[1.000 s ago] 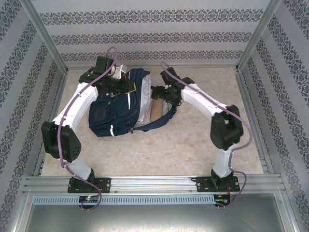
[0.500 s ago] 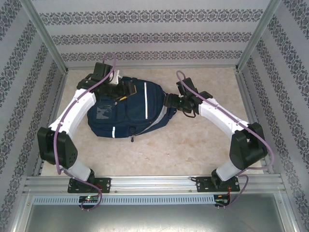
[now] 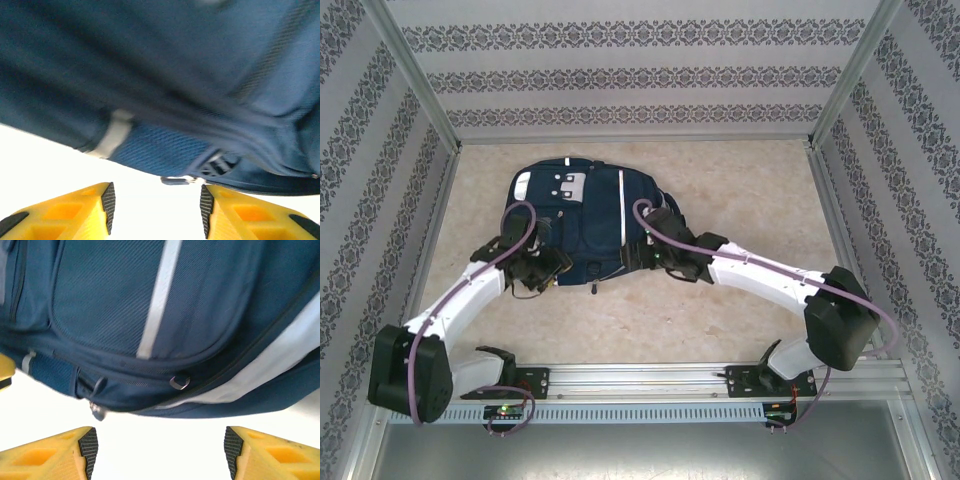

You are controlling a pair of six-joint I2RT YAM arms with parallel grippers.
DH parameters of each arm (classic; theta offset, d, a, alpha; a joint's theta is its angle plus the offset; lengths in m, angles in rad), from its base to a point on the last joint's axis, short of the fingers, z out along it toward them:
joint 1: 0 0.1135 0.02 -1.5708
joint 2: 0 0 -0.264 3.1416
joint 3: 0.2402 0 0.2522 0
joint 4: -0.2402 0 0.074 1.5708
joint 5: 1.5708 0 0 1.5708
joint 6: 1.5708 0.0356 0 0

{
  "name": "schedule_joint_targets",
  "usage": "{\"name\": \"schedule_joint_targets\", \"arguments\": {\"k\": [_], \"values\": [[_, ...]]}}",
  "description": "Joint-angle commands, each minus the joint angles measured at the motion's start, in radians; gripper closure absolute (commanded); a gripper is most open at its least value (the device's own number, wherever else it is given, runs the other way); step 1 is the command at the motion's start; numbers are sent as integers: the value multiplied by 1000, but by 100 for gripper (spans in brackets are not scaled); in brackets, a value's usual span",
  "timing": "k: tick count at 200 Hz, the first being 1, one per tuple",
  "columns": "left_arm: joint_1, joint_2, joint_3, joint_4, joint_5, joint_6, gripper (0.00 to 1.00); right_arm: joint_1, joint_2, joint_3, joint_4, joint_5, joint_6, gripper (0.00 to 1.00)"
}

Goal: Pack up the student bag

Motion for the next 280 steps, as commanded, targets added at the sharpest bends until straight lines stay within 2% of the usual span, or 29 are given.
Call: {"name": "schedule_joint_targets", "arguments": {"k": [1,17,28,41,50,86,100,114,130,151,176,197,249,280], "values": [[11,-68,-105,165,-32,-215,50,71,22,-1,60,53,-31,31],[10,-83,-189,285,-17,-285,49,114,60,13,52,53,-10,33],[8,-78,-226,363,-9,-307,47,147,63,-19,116,72,-4,33],[3,-64,-245,427,-11,-305,45,184,76,-41,168,102,-8,33],[1,-45,-254,480,-11,-296,41,198,100,-32,165,117,-6,33],[-7,67,-250,579,-22,-242,40,246,178,-10,188,145,1,34],[-7,105,-266,636,-11,-248,47,253,205,-1,196,144,4,35],[-8,129,-272,667,-5,-259,70,257,238,4,208,136,9,35],[-10,132,-259,644,-10,-257,87,260,280,19,218,120,14,38],[-17,104,-237,580,-34,-251,96,263,327,37,243,114,23,42],[-23,66,-231,530,-53,-250,97,270,377,65,273,139,36,45],[-24,53,-234,517,-47,-253,97,283,422,107,245,210,60,55],[-25,47,-246,520,-35,-242,97,301,517,220,99,330,153,55],[-25,57,-279,560,-40,-232,98,309,533,236,61,357,184,55]]}}
